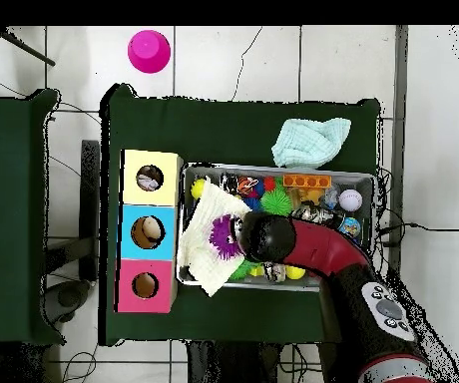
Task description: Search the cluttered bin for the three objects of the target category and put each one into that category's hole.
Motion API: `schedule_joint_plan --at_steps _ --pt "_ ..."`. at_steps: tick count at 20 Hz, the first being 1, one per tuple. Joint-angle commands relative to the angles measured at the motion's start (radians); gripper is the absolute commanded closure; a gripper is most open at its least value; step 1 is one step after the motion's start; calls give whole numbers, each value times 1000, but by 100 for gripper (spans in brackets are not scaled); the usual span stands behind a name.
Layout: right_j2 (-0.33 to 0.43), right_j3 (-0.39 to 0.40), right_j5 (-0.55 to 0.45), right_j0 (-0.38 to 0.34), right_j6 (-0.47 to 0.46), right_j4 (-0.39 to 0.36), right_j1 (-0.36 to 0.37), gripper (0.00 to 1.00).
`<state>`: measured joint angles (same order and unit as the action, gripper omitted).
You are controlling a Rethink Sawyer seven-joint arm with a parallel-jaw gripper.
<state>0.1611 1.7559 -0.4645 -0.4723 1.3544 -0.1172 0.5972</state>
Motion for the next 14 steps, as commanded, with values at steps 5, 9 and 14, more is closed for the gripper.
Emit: schedule_joint_plan --at_steps 5,9,14 --pt "40 -12 154 -45 111 -37 -11 0" --pt "38 -11 158 -46 106 -35 -11 0" --pt "54 -8 136 -53 106 -15 -19 0"
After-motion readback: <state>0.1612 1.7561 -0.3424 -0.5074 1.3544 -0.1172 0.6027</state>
